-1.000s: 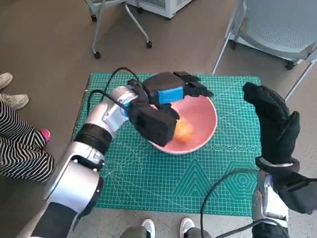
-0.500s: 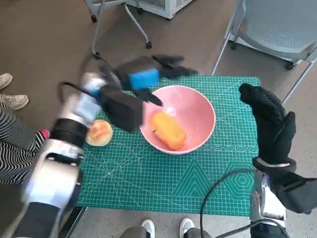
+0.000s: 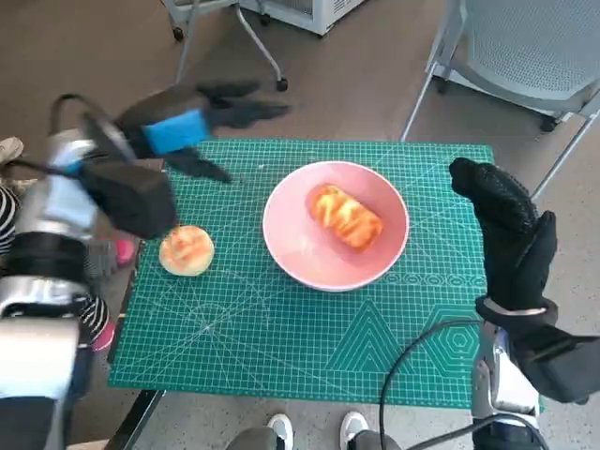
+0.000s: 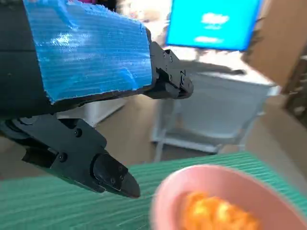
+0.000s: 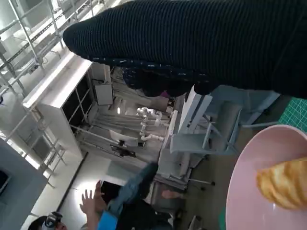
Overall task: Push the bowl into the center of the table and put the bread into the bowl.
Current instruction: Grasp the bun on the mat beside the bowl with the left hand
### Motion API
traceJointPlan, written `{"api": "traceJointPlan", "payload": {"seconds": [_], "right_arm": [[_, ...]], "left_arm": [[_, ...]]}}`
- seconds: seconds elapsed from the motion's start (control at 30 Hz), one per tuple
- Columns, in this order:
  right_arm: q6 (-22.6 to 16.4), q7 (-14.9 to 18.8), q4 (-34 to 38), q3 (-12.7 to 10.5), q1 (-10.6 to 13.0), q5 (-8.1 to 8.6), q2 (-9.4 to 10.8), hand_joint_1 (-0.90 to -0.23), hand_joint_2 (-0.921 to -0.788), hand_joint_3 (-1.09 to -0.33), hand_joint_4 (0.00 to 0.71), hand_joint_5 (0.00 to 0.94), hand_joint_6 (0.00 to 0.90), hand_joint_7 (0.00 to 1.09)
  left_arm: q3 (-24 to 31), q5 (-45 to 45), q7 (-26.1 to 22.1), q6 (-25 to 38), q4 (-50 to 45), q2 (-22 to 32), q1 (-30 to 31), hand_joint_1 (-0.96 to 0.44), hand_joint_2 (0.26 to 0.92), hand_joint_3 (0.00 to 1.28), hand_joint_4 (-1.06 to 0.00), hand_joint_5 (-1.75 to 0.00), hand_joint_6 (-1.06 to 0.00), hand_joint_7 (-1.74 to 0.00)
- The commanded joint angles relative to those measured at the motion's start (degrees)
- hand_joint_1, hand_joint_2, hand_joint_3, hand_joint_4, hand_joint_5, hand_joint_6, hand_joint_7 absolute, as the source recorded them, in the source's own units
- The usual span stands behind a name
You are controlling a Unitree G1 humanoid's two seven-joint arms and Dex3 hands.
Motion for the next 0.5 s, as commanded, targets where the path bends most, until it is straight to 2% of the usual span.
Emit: {"api": "traceJointPlan", "payload": {"seconds": [0.03,0.23,0.5], "right_arm": [[-0.01,0.03,1.43,0.31,0.16,-0.1,0.65,-0.674,-0.921,-0.712,0.215,0.0,0.1,0.55],[-0.78,0.06,2.46,0.48,-0.38,-0.51,0.73,-0.675,-0.921,-0.715,0.213,0.0,0.098,0.56],[-1.15,0.89,3.98,0.47,-1.3,0.01,0.35,-0.674,-0.921,-0.718,0.213,0.0,0.095,0.56]], "left_arm": [[1.6,-2.17,-2.66,0.53,0.78,3.03,1.62,-0.33,0.795,0.01,-0.15,-0.01,-0.36,-0.05],[2.88,-4.14,-5.25,0.9,0.33,4.91,4.53,-0.3,0.785,0.0,-0.16,-0.01,-0.38,-0.06],[3.37,-5.07,-7.86,1.58,-0.8,6.65,8.01,-0.3,0.792,0.0,-0.16,-0.01,-0.39,-0.06]]}}
